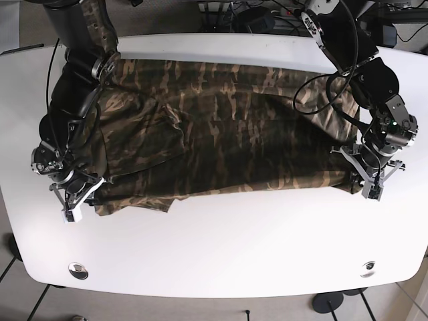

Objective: Fold the T-shirt properly
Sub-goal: 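Fold the hem up toward the collar edge with both grippers, then grasp the folded edge with both grippers and fold it over again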

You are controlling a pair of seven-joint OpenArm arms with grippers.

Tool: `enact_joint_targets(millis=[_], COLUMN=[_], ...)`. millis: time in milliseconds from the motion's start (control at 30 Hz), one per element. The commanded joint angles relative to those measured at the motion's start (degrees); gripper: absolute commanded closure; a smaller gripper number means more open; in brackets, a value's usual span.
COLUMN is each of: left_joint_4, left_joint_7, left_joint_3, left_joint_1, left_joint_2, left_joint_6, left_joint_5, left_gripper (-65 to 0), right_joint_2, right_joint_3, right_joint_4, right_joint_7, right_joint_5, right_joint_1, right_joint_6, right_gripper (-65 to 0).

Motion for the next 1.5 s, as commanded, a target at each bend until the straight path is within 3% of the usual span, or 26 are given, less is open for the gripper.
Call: enact_joint_targets(millis=[33, 167, 333, 467, 733, 800, 867, 900, 933, 967, 1000, 1033, 1133, 1267, 1400, 1500], left_joint_4=[2.35, 4.37, 4.11, 4.20, 3.93, 3.50, 1.30, 0.51, -0.37, -0.55, -0.37, 0.15, 3.32, 7.01, 6.84, 5.60], left_joint_7=[-0.72, 0.68, 1.56, 1.56, 1.39, 1.39, 1.47, 1.65, 1.65, 1.65, 1.65, 1.65, 1.65, 1.65, 1.56, 1.39], left_joint_3=[0.13, 0.04, -2.77, -3.21, -3.30, -3.04, -3.04, -3.04, -3.04, -3.21, -3.21, -3.21, -3.04, -2.16, 2.94, 3.82], left_joint_1=[-0.83, 0.67, 3.22, 7.53, 13.59, 15.00, 15.44, 15.44, 15.44, 15.44, 15.44, 15.44, 15.09, 14.91, 15.53, 17.46], left_joint_2=[-0.84, -1.90, -1.99, -3.92, -4.10, -5.68, -6.12, -6.82, -7.44, -7.44, -7.44, -7.44, -7.44, -6.56, -3.92, -2.69], left_joint_6=[0.12, 0.12, 0.12, 0.12, 0.12, 0.12, 0.12, 0.12, 0.25, 0.34, 1.13, 2.27, 2.89, 0.78, 0.60, 0.60], left_joint_5=[-4.17, -7.33, -7.33, -7.33, -6.98, -6.89, -6.89, -6.89, -6.89, -6.89, -6.89, -6.98, -7.33, -7.42, -6.89, -6.89], left_gripper=[0.0, 0.0, 0.0, 0.0, 0.0, 0.0, -1.5, -7.2, -19.6, -28.5, -36.0, -40.4, -39.0, -37.8, -37.8, -37.6], right_joint_2=[0.81, 0.73, 1.34, 0.73, 0.55, -0.24, -0.42, -0.42, -0.33, -0.06, 0.02, 0.11, 2.40, 2.48, 1.17, -1.56], right_joint_3=[0.06, 0.06, 0.58, 2.25, 5.42, 6.74, 8.58, 9.20, 10.34, 11.13, 11.66, 11.75, 10.08, 4.80, -5.39, -7.68], right_joint_4=[7.96, 24.31, 37.85, 47.87, 48.49, 47.08, 46.99, 47.17, 47.26, 47.26, 47.26, 47.26, 47.17, 46.64, 38.38, 26.69], right_joint_7=[-2.83, -11.71, -19.09, -20.32, -20.23, -20.14, -20.14, -20.14, -20.14, -20.14, -20.23, -20.32, -20.76, -23.66, -24.89, -22.87], right_joint_5=[0.74, 1.62, 10.50, 14.89, 21.13, 22.37, 24.12, 25.44, 28.34, 30.98, 33.44, 35.38, 38.54, 35.99, 27.29, 20.17], right_joint_1=[-0.04, -6.37, -17.71, -28.87, -39.68, -41.44, -43.03, -43.82, -44.52, -44.61, -44.61, -44.43, -41.36, -33.79, -24.48, -17.62], right_joint_6=[-0.38, -0.38, -0.38, -0.38, -0.38, -0.38, -0.38, -0.38, -0.38, -0.38, -0.38, -0.38, -0.38, -0.38, -0.38, -0.38], right_gripper=[-3.3, -2.1, -2.1, -2.1, -3.0, -10.3, -29.3, -39.3, -52.3, -59.9, -65.0, -65.0, -65.0, -63.1, -57.2, -56.3])
